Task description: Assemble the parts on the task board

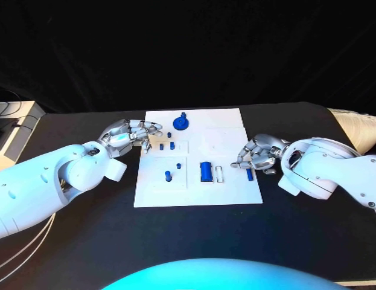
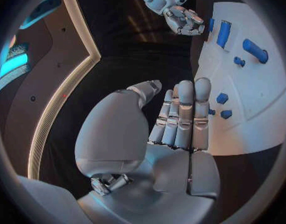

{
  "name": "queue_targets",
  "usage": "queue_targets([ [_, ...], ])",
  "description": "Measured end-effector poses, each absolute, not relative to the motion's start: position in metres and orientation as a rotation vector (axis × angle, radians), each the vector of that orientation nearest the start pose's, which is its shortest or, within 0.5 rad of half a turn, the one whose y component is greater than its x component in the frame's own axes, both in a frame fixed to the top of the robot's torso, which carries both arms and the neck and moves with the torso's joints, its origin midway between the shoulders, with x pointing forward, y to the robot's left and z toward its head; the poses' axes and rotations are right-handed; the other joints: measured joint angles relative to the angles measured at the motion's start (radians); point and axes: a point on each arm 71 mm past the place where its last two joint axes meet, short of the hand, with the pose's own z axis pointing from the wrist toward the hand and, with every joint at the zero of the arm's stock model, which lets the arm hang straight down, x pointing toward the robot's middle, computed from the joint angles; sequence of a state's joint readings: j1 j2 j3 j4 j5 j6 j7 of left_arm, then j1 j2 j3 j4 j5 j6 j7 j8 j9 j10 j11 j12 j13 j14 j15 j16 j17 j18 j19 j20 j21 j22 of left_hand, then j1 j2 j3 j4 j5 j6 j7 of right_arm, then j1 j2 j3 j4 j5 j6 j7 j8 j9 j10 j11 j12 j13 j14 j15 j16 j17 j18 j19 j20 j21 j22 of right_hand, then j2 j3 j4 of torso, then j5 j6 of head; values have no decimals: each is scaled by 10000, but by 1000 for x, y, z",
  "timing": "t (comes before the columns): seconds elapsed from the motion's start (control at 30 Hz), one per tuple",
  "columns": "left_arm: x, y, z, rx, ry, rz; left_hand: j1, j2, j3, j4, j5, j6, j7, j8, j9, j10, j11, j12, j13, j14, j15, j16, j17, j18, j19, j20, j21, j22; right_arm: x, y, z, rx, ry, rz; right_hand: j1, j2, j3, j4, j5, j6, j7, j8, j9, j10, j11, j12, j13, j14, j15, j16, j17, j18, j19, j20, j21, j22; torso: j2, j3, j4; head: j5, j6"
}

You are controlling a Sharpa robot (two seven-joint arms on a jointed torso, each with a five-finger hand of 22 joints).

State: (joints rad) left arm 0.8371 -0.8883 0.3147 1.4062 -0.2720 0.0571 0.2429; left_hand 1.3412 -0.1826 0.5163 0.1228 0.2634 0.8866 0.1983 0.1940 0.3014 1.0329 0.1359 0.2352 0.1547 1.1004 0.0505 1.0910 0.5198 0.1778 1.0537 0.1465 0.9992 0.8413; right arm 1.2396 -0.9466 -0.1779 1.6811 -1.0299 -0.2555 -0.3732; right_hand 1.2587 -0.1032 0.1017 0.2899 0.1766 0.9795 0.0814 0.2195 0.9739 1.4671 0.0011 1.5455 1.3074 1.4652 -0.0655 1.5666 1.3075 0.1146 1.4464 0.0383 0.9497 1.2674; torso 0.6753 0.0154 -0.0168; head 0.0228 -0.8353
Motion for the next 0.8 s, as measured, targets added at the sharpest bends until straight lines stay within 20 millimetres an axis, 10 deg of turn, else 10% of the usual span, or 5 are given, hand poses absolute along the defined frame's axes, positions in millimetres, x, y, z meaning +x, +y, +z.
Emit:
queue_targets([
  [0.37, 472, 261, -243, -10911, 16269, -16331, 40, 40, -29, 29, 0, -37, -36, 1, -9, 236, -126, 194, 82, 1, 0, 0, -1, -1, 0, 0, 0, -8, 450, -270, -225, 3478, 21423, 4283, -434, 318, 270, 23, 636, 635, -94, -381, -624, -27, 44, 0, -1, 34, 34, 0, 0, 0, -36, 34, -134, 19, -9, -14, -10, -273, 114],
  [0.8, 471, 262, -242, -10900, 16246, -16342, 40, 40, -29, 29, 0, -37, -36, 38, -8, 235, -125, 195, 96, 1, 0, 0, -2, -1, 0, 1, 0, -7, 453, -266, -228, 1945, 22292, 3140, -654, 228, 298, -4, 827, 739, -128, -341, -567, 11, 6, 0, 7, 34, 33, 0, 0, 1, -36, 34, -164, 28, -7, -33, -2, -378, 114],
])
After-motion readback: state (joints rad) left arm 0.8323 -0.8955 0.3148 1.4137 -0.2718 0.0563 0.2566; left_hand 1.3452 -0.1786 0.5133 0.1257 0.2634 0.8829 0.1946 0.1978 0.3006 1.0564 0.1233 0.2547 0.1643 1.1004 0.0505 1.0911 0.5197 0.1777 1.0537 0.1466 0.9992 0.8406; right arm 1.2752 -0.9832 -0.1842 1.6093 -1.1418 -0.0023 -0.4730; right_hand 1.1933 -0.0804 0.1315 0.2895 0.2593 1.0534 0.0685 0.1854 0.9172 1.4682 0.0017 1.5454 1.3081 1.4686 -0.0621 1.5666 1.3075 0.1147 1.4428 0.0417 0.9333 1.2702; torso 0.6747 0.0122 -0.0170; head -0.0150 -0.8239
